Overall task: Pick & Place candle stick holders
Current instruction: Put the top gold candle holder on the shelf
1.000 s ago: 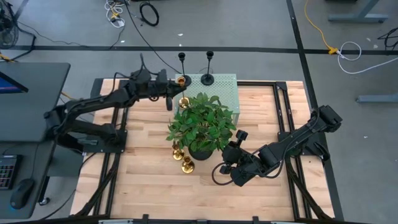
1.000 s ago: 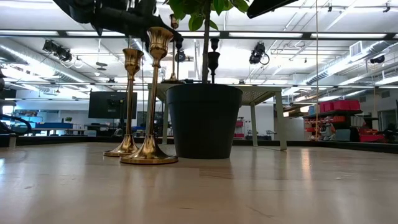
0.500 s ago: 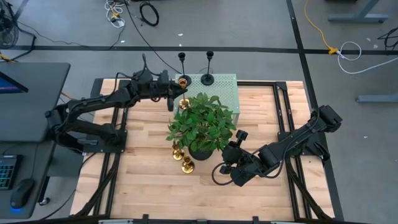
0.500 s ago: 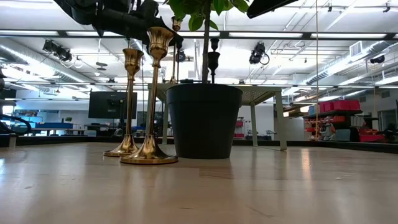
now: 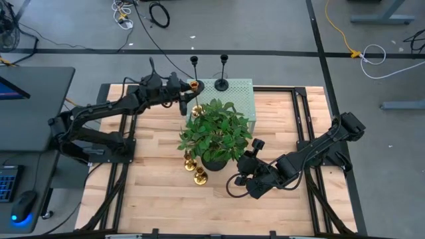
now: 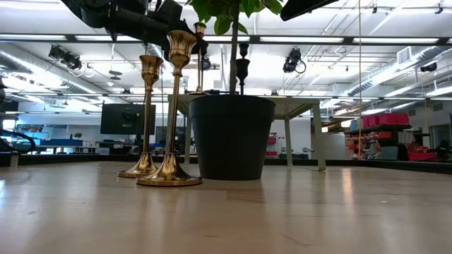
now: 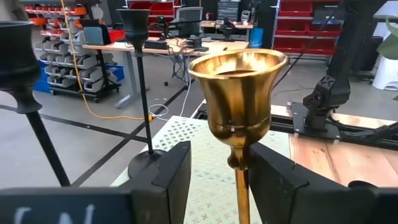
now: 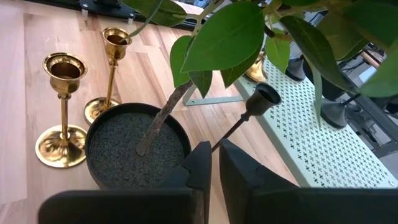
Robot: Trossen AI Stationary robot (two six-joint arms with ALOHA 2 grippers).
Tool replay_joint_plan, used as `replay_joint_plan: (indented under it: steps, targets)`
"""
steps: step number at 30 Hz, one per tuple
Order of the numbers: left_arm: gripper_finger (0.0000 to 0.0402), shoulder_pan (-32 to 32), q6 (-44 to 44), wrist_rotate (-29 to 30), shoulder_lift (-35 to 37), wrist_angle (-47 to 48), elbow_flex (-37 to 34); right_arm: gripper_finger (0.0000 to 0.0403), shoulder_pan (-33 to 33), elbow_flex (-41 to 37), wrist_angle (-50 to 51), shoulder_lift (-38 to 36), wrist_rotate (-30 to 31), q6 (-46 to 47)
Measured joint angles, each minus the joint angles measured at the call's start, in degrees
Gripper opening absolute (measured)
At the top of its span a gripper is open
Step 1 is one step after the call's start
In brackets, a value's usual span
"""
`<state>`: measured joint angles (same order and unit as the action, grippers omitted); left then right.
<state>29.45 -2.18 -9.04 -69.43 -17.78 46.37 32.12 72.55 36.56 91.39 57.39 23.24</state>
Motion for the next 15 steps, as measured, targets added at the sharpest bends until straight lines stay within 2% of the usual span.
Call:
replay_joint_plan:
  steps: [15]
  targets:
    - [0.0142,-0.1,-1.1,-1.3,0.0,-1.1,0.0,0.0033,0.0,0.0,0.0,0.0,0.0,-0.2]
